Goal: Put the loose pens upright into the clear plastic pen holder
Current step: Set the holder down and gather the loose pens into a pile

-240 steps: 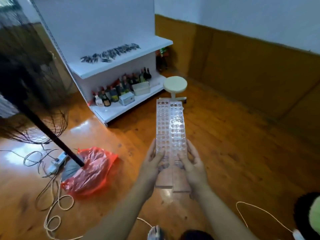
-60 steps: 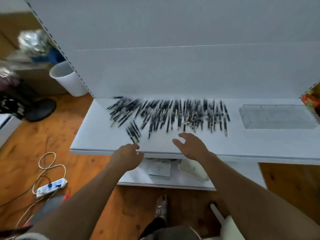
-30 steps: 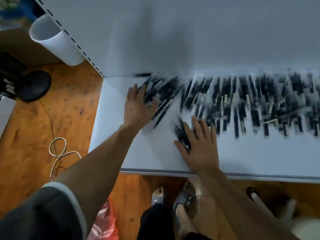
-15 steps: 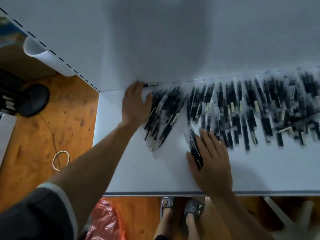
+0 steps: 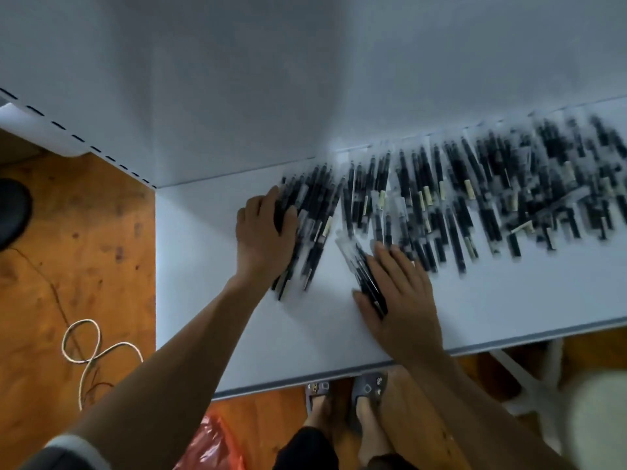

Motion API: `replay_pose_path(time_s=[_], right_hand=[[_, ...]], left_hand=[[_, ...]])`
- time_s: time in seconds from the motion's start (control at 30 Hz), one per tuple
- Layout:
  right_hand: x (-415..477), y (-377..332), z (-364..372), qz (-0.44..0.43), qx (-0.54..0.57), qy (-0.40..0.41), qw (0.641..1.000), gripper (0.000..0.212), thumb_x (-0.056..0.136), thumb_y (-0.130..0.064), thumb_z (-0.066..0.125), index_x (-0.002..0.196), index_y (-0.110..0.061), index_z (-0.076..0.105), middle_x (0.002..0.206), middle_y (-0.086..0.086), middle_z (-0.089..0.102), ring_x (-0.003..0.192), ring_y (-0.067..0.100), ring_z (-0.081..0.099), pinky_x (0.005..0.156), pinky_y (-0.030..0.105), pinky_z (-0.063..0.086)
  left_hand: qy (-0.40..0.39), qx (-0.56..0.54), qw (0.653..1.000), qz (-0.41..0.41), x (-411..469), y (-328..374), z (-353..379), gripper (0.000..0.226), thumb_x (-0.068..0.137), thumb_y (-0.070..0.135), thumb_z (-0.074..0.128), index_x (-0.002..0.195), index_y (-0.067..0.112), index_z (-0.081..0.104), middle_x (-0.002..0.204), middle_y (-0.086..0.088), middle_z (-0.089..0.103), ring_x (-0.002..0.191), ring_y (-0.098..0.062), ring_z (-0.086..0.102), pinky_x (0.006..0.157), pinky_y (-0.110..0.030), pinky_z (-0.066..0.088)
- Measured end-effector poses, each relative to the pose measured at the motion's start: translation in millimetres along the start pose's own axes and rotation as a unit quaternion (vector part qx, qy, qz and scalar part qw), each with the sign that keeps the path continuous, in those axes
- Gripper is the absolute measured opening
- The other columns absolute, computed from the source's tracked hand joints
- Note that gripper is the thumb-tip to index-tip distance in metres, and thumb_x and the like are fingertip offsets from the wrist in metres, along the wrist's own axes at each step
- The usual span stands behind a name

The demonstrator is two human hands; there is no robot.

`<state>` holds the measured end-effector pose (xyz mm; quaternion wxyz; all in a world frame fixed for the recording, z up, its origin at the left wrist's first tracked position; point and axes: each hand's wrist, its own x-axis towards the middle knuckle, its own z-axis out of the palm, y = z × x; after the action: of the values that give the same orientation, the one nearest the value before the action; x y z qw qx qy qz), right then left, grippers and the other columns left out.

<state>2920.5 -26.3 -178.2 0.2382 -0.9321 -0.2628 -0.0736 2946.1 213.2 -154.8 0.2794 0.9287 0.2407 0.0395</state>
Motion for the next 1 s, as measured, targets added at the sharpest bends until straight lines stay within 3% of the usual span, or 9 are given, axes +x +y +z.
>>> replay_pose_path(time_s=[0.1, 0.2, 0.3, 0.43, 0.57, 0.67, 0.83, 1.0], right_hand=[[5, 1, -6, -0.002, -0.062, 0.019, 0.998, 0.053, 0.090, -0.045, 0.063, 0.132, -0.014, 0.060, 0.149, 0.007, 0.046, 0.142, 0.029, 0.035, 0.112, 0.054, 0.028], [21, 13, -11, 0.060, -0.112, -0.021, 0.992, 0.068, 0.086, -0.062, 0.054, 0.142, -0.023, 0.048, 0.158, 0.006, 0.032, 0.148, 0.030, 0.019, 0.117, 0.053, 0.008], [31, 27, -14, 0.123, -0.103, -0.058, 0.985, 0.078, 0.083, -0.070, 0.048, 0.146, -0.025, 0.042, 0.161, 0.006, 0.022, 0.150, 0.030, 0.012, 0.118, 0.056, 0.000], [30, 30, -13, 0.133, -0.074, -0.063, 0.986, 0.076, 0.084, -0.071, 0.047, 0.145, -0.024, 0.045, 0.161, 0.004, 0.023, 0.150, 0.028, 0.013, 0.119, 0.056, 0.002], [36, 41, -19, 0.130, -0.046, -0.038, 0.990, 0.075, 0.084, -0.070, 0.048, 0.143, -0.022, 0.049, 0.160, 0.004, 0.028, 0.149, 0.027, 0.019, 0.119, 0.056, 0.008], [39, 43, -22, 0.116, -0.019, -0.035, 0.992, 0.071, 0.088, -0.063, 0.047, 0.143, -0.018, 0.049, 0.159, 0.008, 0.028, 0.148, 0.029, 0.021, 0.120, 0.055, 0.009], [43, 75, -40, 0.105, 0.008, -0.028, 0.994, 0.070, 0.091, -0.061, 0.046, 0.146, -0.019, 0.045, 0.159, 0.006, 0.029, 0.150, 0.025, 0.017, 0.120, 0.052, 0.007], [54, 92, -45, 0.122, -0.011, -0.067, 0.990, 0.068, 0.095, -0.056, 0.030, 0.151, -0.017, 0.035, 0.160, 0.005, 0.024, 0.151, 0.024, 0.010, 0.121, 0.053, 0.004]], left_hand=[[0.002, -0.053, 0.999, -0.003, -19, 13, 17, 0.061, 0.099, 0.045, 0.041, 0.151, 0.016, 0.027, 0.149, -0.009, 0.037, 0.135, -0.025, 0.028, 0.113, -0.039, 0.023], [-0.010, -0.097, 0.995, -0.009, -30, 29, 33, 0.073, 0.097, 0.049, 0.041, 0.155, 0.015, 0.013, 0.160, -0.006, 0.020, 0.146, -0.020, 0.014, 0.120, -0.038, 0.016], [-0.001, -0.121, 0.992, 0.014, -37, 46, 46, 0.077, 0.096, 0.054, 0.039, 0.155, 0.014, 0.010, 0.162, -0.005, 0.013, 0.149, -0.020, 0.008, 0.121, -0.039, 0.014], [0.004, -0.123, 0.992, 0.030, -37, 44, 48, 0.076, 0.094, 0.062, 0.036, 0.155, 0.022, 0.013, 0.163, 0.003, 0.011, 0.149, -0.013, 0.007, 0.120, -0.036, 0.016], [0.037, -0.063, 0.995, 0.062, -37, 47, 54, 0.075, 0.096, 0.053, 0.041, 0.155, 0.013, 0.017, 0.163, -0.008, 0.013, 0.150, -0.022, 0.008, 0.121, -0.042, 0.017], [0.036, -0.052, 0.998, 0.028, -42, 77, 69, 0.080, 0.094, 0.057, 0.038, 0.154, 0.011, 0.014, 0.162, -0.013, 0.007, 0.150, -0.028, 0.002, 0.122, -0.046, 0.011], [0.019, -0.094, 0.995, 0.031, -46, 103, 84, 0.075, 0.094, 0.060, 0.036, 0.155, 0.022, 0.015, 0.164, -0.003, 0.002, 0.151, -0.020, -0.006, 0.122, -0.045, 0.008], [0.056, -0.050, 0.997, -0.017, -41, 126, 101, 0.082, 0.091, 0.069, 0.031, 0.155, 0.021, 0.015, 0.164, -0.008, 0.004, 0.150, -0.028, -0.007, 0.121, -0.048, 0.006]])
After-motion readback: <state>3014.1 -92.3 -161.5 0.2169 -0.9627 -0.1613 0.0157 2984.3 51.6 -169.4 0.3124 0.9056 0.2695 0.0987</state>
